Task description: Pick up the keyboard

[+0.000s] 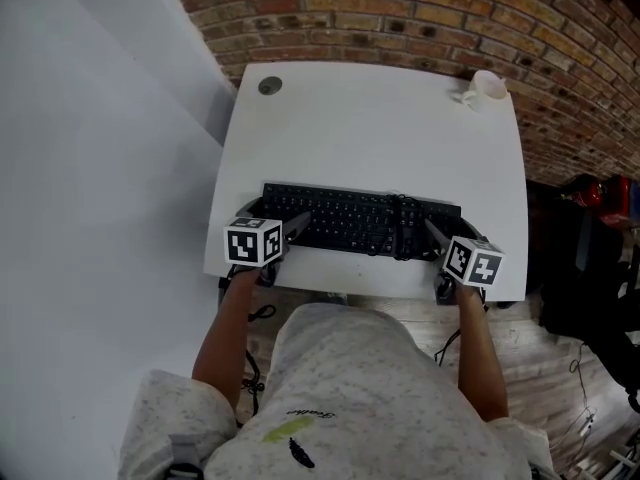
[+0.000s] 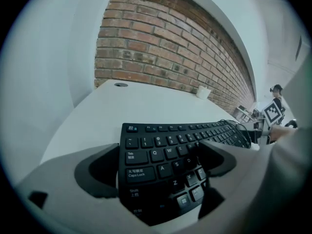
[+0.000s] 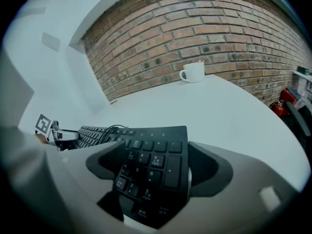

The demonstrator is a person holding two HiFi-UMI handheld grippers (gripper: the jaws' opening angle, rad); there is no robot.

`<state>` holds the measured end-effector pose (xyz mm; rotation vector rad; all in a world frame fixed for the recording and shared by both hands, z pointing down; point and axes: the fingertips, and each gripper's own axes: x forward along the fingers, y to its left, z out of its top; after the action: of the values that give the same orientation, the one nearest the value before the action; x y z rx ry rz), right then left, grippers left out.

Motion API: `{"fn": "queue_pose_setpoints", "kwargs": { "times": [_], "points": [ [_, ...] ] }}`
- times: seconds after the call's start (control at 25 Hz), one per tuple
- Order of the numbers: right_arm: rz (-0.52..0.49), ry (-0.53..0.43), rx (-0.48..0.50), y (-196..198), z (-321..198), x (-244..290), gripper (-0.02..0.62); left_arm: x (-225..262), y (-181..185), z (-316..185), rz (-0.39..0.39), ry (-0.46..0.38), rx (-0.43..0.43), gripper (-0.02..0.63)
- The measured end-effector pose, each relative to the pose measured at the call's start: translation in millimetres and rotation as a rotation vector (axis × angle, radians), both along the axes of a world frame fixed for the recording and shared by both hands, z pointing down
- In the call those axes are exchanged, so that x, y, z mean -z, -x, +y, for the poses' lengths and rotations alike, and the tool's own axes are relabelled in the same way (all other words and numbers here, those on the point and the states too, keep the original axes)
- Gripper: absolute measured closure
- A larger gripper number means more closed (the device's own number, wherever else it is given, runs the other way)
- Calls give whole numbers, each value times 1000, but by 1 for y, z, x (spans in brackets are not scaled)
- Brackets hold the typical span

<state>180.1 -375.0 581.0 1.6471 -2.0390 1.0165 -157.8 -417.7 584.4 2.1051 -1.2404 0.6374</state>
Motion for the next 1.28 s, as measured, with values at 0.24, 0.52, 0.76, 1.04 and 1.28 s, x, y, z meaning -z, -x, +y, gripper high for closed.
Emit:
{"fn": "queue_pose_setpoints", "kwargs": {
  "times": [0.24,0.52,0.76,1.04,1.28],
  "points": [
    [5,-5,-17,-3,-1,0,192,0,-1,-1,2,3,23,110],
    [14,-18,-34,-5,2,3,195,5,-2,3,-6,-38,40,109],
    [29,-66,-24,-7,3,23,195,27,-3,6,-19,-111,49,110],
    [33,-184,-24,-12,-1,67,195,76,-9,1,-9,-245,49,110],
    [44,-297,-19,-15,-3,120,195,128,-12,1,12,-375,54,110]
  ]
}}
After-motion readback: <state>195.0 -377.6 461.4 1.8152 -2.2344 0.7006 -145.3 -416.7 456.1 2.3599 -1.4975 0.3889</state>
